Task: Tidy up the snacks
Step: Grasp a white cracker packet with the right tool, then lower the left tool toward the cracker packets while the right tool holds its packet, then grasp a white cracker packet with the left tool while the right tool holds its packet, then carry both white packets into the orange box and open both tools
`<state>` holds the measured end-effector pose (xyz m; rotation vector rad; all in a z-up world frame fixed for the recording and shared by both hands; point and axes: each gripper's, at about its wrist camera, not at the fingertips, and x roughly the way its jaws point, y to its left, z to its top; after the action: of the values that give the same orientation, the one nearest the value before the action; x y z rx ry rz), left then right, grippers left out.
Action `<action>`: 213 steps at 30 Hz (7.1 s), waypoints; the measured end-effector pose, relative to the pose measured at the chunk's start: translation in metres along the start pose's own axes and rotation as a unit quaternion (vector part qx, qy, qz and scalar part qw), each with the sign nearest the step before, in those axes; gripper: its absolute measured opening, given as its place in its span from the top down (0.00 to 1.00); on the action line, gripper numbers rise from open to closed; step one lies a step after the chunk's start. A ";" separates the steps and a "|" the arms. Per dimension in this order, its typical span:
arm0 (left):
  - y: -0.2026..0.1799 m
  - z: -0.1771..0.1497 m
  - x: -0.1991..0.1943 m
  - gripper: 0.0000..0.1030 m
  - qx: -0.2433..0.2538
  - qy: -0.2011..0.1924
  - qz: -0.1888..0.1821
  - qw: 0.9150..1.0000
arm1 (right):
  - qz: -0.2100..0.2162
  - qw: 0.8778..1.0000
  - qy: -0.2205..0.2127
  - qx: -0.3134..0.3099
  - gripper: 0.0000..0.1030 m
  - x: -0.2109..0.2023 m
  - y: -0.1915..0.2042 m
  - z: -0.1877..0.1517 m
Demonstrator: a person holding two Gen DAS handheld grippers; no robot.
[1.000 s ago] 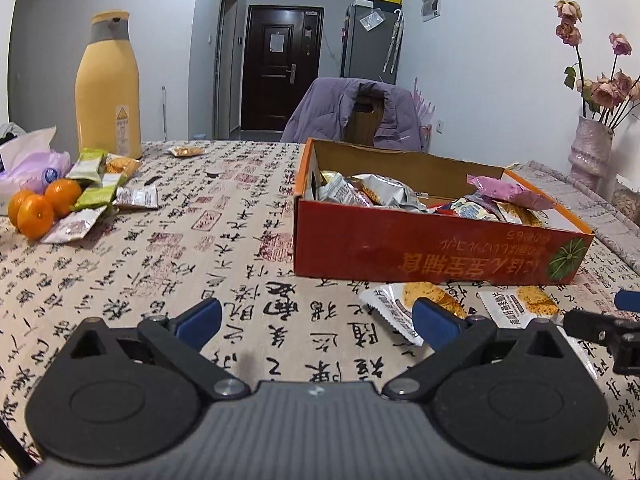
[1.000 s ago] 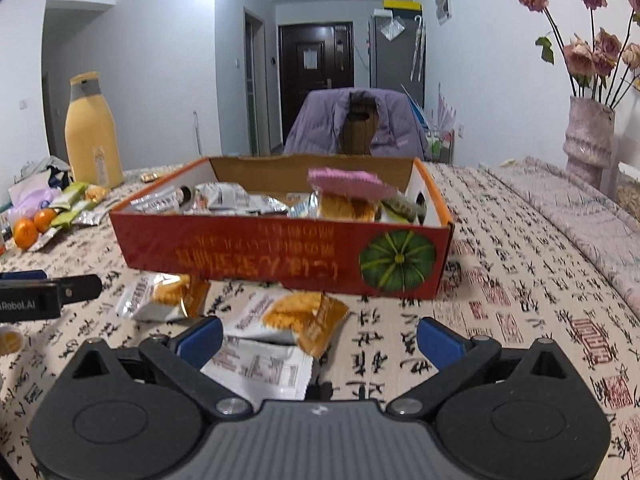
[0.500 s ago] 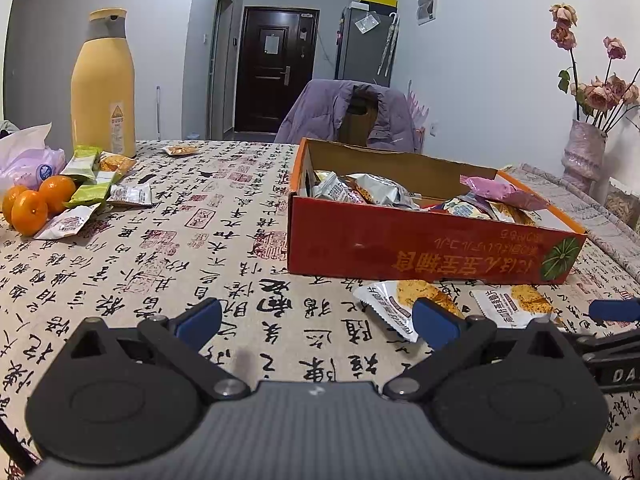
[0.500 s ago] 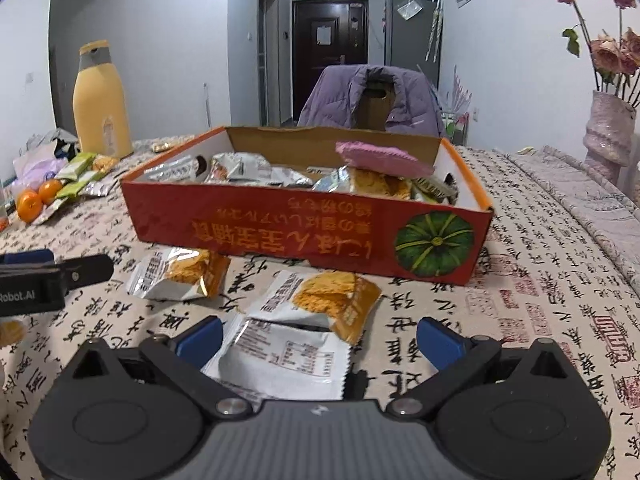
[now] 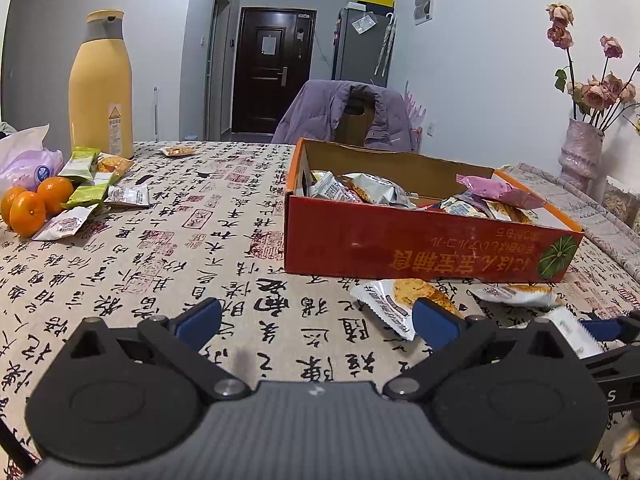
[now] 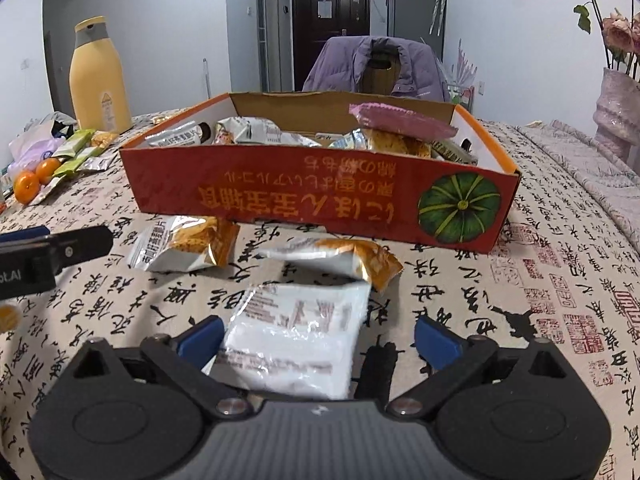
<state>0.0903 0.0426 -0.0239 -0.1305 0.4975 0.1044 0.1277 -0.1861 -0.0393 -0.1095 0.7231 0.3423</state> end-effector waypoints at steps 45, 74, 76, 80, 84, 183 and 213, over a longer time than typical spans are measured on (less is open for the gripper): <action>-0.001 0.000 0.002 0.00 0.004 0.008 0.013 1.000 | -0.030 0.991 -0.126 0.027 0.83 -0.041 -0.060 -0.002; -0.067 0.030 0.049 0.00 0.026 0.090 0.040 0.995 | -0.051 0.986 -0.157 0.041 0.83 -0.034 -0.077 0.000; -0.073 0.030 0.057 0.00 0.027 0.101 0.044 0.994 | -0.049 0.986 -0.157 0.040 0.83 -0.034 -0.077 0.000; -0.082 0.030 0.069 0.00 0.030 0.116 0.063 0.991 | -0.047 0.985 -0.159 0.038 0.83 -0.035 -0.076 -0.001; -0.082 0.029 0.081 0.00 0.015 0.132 0.081 0.988 | -0.044 0.985 -0.162 0.038 0.83 -0.035 -0.077 -0.001; -0.064 0.129 0.101 0.55 -0.009 -0.071 0.006 0.997 | -0.006 0.976 -0.217 -0.014 0.83 0.029 -0.040 0.130; -0.041 0.124 0.098 0.00 -0.055 -0.096 0.004 0.994 | -0.033 0.976 -0.214 -0.010 0.00 0.033 -0.046 0.118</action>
<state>0.2395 0.0275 0.0412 -0.2253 0.3008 0.1502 0.2410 -0.1953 0.0258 -0.0746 0.2894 0.2954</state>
